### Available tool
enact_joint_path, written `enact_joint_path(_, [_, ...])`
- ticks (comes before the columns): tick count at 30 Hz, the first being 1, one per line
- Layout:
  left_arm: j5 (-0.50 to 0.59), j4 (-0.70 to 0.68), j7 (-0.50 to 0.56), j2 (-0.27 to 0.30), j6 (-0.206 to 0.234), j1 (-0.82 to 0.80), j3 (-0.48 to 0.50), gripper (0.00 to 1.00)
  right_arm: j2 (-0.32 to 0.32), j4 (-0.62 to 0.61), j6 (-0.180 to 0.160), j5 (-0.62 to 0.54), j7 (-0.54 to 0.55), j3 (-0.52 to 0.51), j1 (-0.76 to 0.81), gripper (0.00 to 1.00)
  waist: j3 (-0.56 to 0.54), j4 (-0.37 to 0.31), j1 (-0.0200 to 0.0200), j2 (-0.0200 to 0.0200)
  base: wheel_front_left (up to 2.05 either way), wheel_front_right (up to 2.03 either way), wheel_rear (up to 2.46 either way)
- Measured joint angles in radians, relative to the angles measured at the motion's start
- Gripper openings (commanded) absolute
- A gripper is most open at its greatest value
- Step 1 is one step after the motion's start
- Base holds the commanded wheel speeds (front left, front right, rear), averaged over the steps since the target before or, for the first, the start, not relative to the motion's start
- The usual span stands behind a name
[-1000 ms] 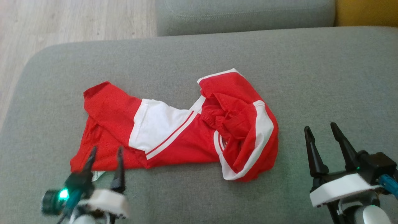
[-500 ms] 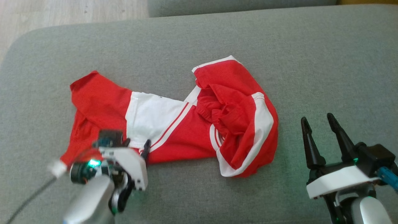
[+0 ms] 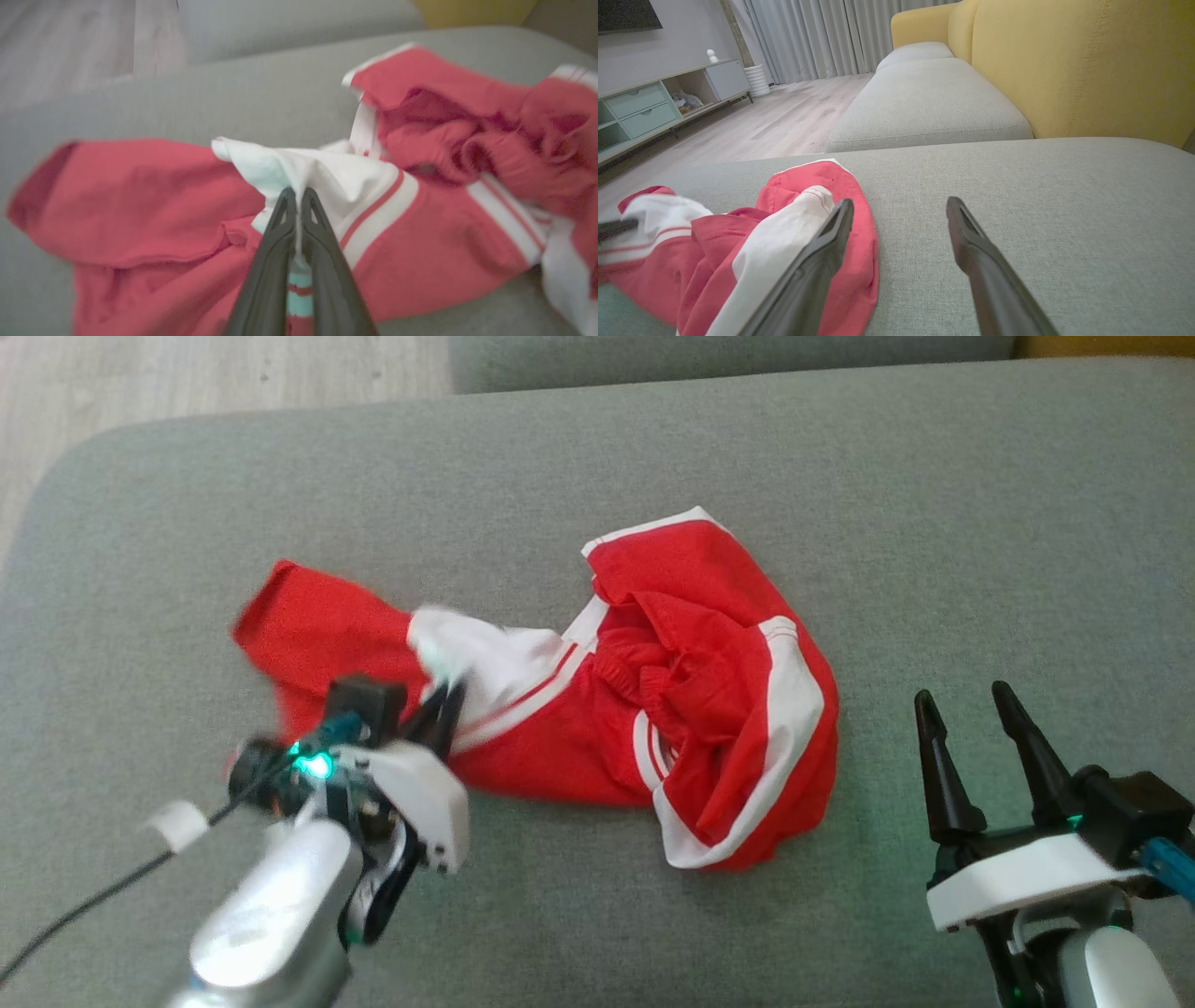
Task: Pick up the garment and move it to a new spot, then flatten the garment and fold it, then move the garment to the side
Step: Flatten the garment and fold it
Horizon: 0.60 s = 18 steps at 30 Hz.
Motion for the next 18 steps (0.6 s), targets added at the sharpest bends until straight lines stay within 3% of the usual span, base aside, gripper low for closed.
enact_joint_path(11, [0.078, -0.413, -0.036, 0.115, 0.122, -0.086, 0.118, 0.0, 0.013, 0.001, 0.0, 0.0, 0.0, -0.006, 0.002, 1.0, -0.029, 0.029, -0.0001, 0.0, 0.0, 0.0, 0.0])
enact_joint_path(18, [0.086, -0.472, -0.003, 0.212, 0.186, -0.154, 0.262, 0.0, 0.018, 0.002, 0.0, 0.001, -0.001, -0.018, 0.005, 1.0, -0.035, 0.051, -0.0002, 0.0, 0.0, 0.0, 0.0])
